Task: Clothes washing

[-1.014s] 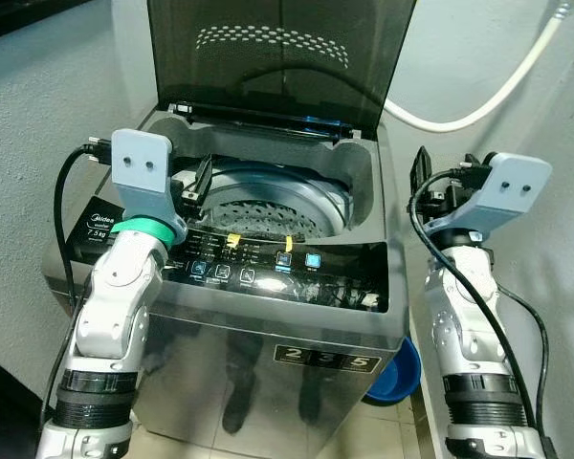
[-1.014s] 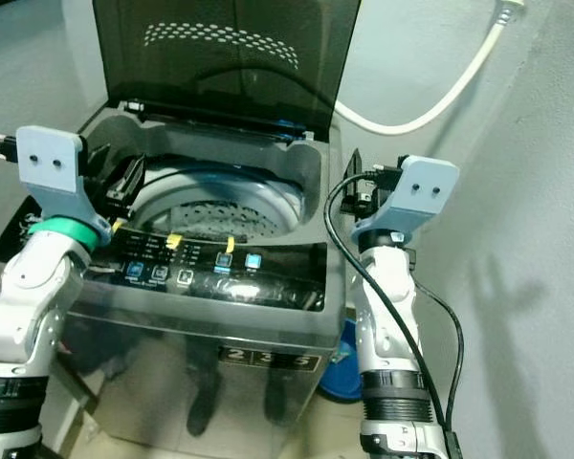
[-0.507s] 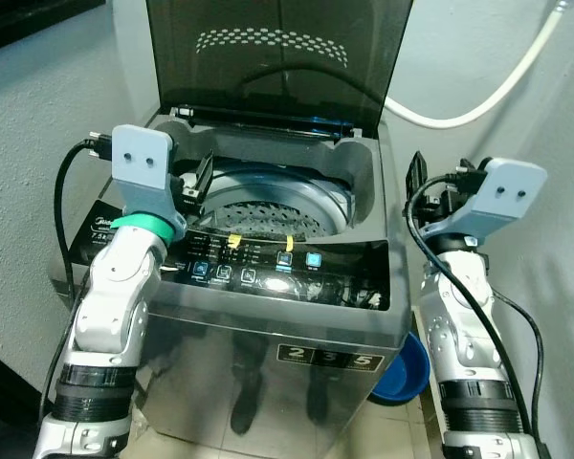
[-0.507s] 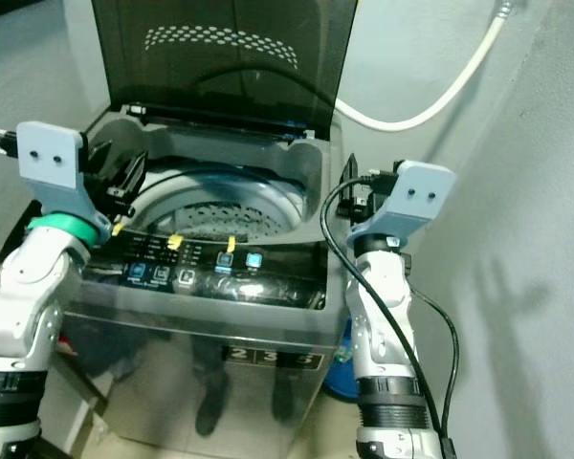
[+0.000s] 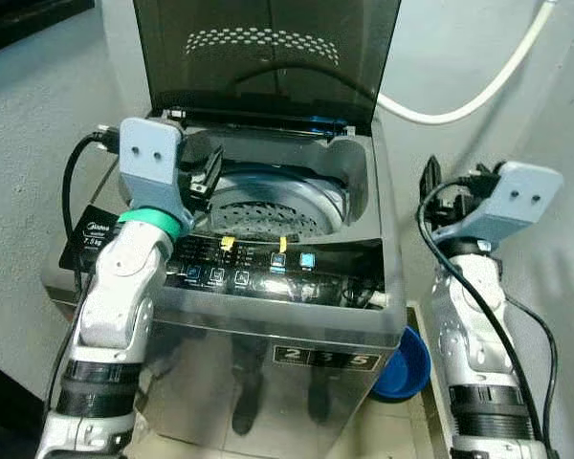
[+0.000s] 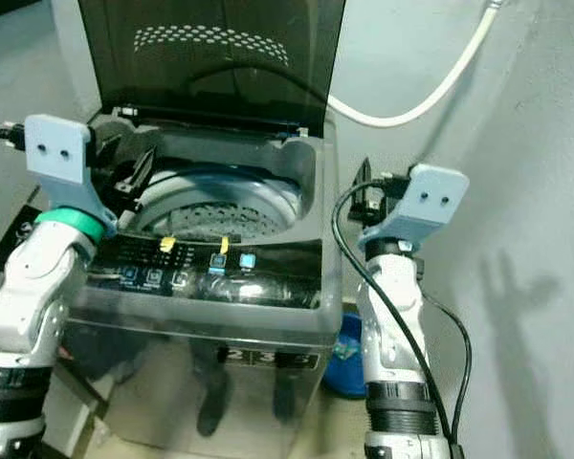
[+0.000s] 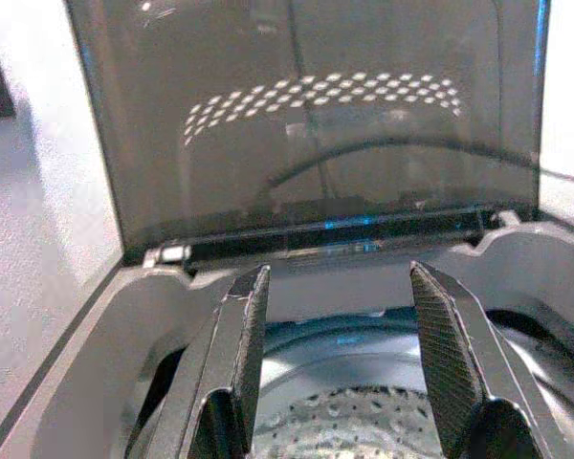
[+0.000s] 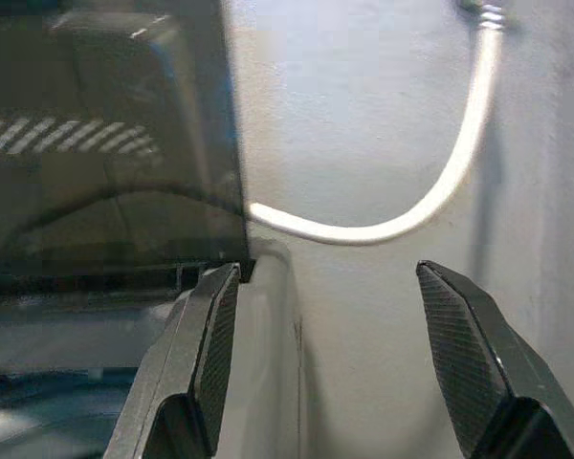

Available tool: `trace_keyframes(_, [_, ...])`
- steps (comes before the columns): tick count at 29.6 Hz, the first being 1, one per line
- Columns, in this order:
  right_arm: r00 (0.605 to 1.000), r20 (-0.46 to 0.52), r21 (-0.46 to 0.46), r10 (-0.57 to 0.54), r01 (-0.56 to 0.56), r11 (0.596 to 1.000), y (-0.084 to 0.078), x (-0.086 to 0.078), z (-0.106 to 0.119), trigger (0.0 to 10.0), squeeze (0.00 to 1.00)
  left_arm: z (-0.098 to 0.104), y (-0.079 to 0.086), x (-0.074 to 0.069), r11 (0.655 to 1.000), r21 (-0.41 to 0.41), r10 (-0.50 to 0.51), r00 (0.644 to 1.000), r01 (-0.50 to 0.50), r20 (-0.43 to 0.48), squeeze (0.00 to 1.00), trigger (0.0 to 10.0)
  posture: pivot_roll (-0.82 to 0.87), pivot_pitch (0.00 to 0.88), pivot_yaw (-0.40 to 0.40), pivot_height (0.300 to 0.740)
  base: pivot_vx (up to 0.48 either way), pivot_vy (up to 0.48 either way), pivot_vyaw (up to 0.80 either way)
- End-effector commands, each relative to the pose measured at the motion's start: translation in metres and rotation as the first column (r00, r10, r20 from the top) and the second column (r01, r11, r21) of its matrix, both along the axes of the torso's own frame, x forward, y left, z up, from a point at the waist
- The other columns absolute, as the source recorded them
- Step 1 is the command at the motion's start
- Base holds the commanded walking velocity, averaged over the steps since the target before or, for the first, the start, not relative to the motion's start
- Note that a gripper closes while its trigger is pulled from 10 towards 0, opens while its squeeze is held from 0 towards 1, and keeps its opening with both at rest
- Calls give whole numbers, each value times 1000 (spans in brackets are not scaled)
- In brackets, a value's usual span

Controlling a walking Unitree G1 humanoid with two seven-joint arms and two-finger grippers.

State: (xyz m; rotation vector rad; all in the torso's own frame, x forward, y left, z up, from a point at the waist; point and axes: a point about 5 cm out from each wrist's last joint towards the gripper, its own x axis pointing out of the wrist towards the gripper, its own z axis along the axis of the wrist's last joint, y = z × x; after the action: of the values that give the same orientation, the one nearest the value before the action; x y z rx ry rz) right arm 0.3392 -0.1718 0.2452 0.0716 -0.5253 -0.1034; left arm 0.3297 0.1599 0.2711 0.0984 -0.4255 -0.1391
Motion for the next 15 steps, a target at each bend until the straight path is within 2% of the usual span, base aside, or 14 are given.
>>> trace_keyframes(1, [1000,-16,-17,14,-14,1000,4,3,-2,10000,0,-1,7,-3,1000,6,29,1000,-29,-4,0,10000,93,55,24,740,0,0,0])
trace_keyframes(4, [1000,-8,-39,26,-26,999,6,3,1,10000,0,3,8,-4,999,8,31,999,-32,5,0,10000,112,65,2,740,0,0,0])
trace_keyframes(7, [996,2,-97,90,-89,991,17,4,6,10000,0,8,16,-17,999,-5,50,998,-50,26,0,10000,156,77,-38,740,0,0,0])
trace_keyframes(8, [997,-6,-76,82,-82,994,15,4,5,10000,0,6,17,-21,999,-6,54,998,-54,24,0,10000,156,81,-38,740,0,0,0])
trace_keyframes(11, [997,-15,-61,72,-73,996,12,5,3,10000,0,3,17,-23,998,-8,55,998,-54,19,0,10000,152,85,-44,740,0,0,0])
trace_keyframes(15, [997,-50,-75,52,-56,996,7,2,-7,10000,0,-6,17,-24,998,-17,66,998,-66,-18,0,10000,140,71,-39,740,0,0,0])
